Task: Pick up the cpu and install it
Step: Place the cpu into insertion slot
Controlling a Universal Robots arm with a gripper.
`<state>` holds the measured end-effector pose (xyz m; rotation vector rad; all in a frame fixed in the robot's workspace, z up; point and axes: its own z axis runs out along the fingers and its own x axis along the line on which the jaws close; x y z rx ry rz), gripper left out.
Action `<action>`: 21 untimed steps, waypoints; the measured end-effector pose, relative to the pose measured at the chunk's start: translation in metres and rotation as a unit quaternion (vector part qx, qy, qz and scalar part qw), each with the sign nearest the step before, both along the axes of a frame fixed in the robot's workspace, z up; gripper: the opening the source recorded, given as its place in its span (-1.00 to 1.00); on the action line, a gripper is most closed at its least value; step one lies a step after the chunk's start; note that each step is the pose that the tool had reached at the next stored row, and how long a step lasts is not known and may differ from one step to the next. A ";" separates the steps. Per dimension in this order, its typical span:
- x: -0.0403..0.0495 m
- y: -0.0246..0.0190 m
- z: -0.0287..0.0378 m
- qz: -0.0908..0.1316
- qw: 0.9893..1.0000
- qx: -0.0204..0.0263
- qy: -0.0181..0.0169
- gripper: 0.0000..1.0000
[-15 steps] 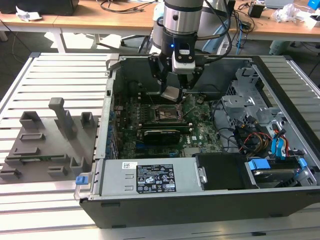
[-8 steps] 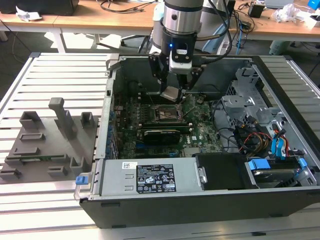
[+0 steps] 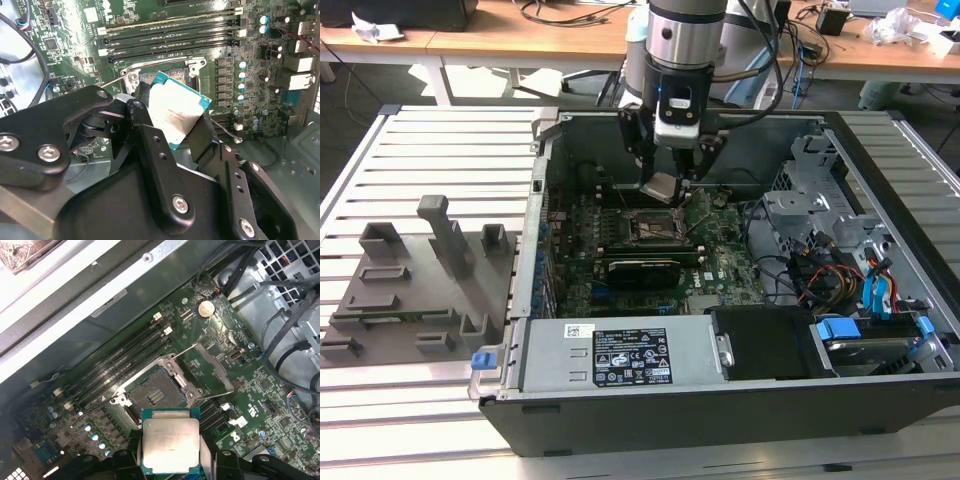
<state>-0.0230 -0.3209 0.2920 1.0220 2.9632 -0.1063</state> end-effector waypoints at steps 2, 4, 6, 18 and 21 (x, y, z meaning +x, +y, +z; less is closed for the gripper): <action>0.0000 0.0000 0.0000 -0.007 1.000 0.000 0.000 0.08; 0.0000 0.0000 0.0000 -0.013 1.000 0.000 0.000 0.08; 0.0000 0.0000 0.0000 -0.026 1.000 -0.001 0.000 0.08; 0.0000 0.0000 -0.0001 -0.074 0.997 -0.002 0.000 0.08; 0.0000 0.0000 -0.0002 -0.091 0.996 -0.002 0.000 0.08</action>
